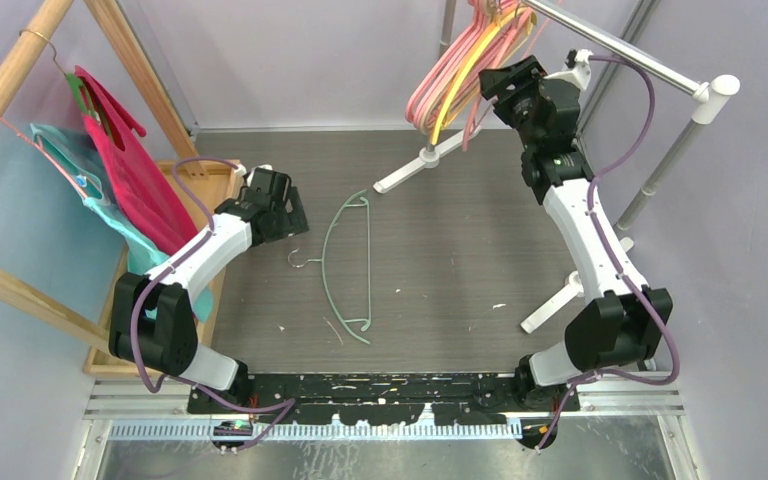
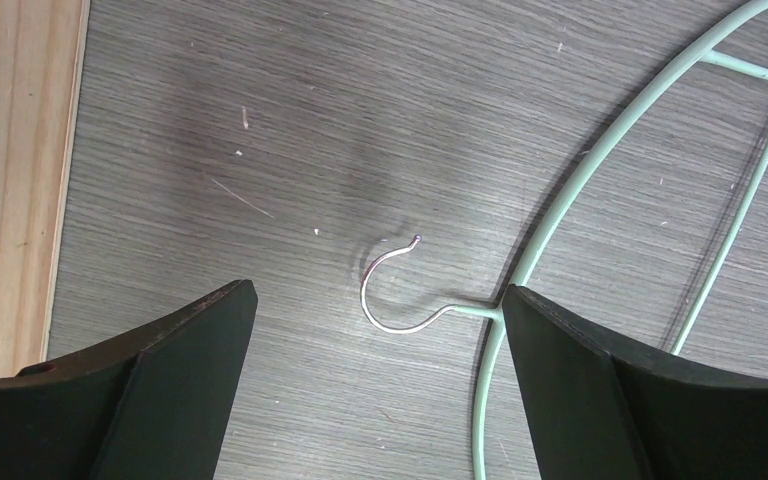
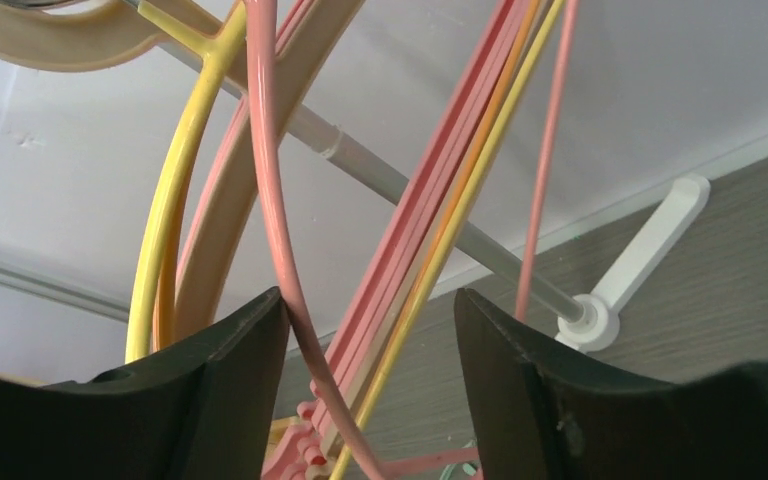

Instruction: Organize the hangers

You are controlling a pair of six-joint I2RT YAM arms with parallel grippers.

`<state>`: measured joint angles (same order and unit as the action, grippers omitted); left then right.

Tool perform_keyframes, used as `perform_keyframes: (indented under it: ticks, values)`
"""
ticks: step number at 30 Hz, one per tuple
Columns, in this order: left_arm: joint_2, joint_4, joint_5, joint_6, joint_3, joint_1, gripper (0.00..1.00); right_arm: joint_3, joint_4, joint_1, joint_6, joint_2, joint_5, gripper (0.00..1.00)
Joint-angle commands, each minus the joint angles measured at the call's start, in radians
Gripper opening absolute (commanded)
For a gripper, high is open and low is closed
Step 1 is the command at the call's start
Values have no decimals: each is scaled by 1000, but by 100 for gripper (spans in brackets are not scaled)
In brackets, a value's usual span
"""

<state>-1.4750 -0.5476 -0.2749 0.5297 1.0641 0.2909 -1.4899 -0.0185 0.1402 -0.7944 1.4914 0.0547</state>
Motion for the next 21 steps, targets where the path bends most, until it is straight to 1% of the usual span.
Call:
perform_keyframes:
  ticks: [1,5,7,10,13,16,19,21]
  values:
    - [10,9,-20,-13,44,2,98,38,4,4,50,-139,39,70]
    - [16,8,-24,-15,42,2,98,123,42,6,102,-253,34,71]
    - [13,5,-30,-17,41,3,98,164,93,27,154,-316,35,72]
    - [9,-1,-30,-17,40,2,98,241,175,83,255,-420,98,73]
    - [10,1,-30,-18,36,3,98,350,245,116,312,-552,151,75]
    - [4,2,-29,-21,35,2,98,446,313,123,350,-680,154,77]
    - [-9,1,-24,-22,40,2,98,498,342,123,394,-780,141,78]
    - [-15,4,-24,-21,40,3,98,498,365,122,428,-816,137,78]
